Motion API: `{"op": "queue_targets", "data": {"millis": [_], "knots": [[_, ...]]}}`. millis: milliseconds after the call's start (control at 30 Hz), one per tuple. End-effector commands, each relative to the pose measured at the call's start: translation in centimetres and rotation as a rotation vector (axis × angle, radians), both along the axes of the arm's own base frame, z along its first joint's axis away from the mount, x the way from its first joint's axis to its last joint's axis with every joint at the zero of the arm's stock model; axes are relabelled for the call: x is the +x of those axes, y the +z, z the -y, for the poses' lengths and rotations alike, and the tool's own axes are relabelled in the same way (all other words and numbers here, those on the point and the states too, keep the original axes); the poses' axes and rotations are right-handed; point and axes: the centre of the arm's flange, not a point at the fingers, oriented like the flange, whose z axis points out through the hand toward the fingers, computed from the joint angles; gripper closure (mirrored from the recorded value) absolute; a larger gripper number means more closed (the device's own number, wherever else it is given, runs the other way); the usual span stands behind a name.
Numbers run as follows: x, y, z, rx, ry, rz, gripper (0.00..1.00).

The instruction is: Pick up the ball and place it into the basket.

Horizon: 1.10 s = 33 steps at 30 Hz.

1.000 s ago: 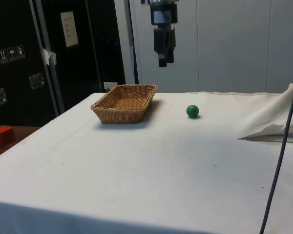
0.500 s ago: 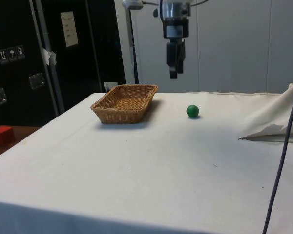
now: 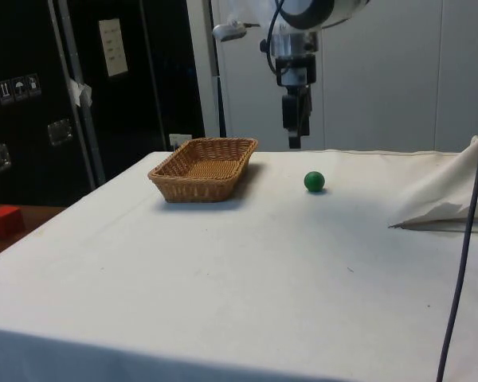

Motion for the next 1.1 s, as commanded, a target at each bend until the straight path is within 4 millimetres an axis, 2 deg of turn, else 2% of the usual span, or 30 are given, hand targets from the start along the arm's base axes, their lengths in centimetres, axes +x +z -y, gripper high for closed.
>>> {"op": "queue_targets", "data": {"millis": [0, 533, 1067], "knots": [[-0.3, -0.5, 0.2, -0.001, 0.001, 0.008, 0.0], [-1.6, -4.5, 0.4, -0.053, -0.006, 0.007, 0.0], [-1.9, -6.7, -0.1, -0.087, -0.01, 0.021, 0.0]]}}
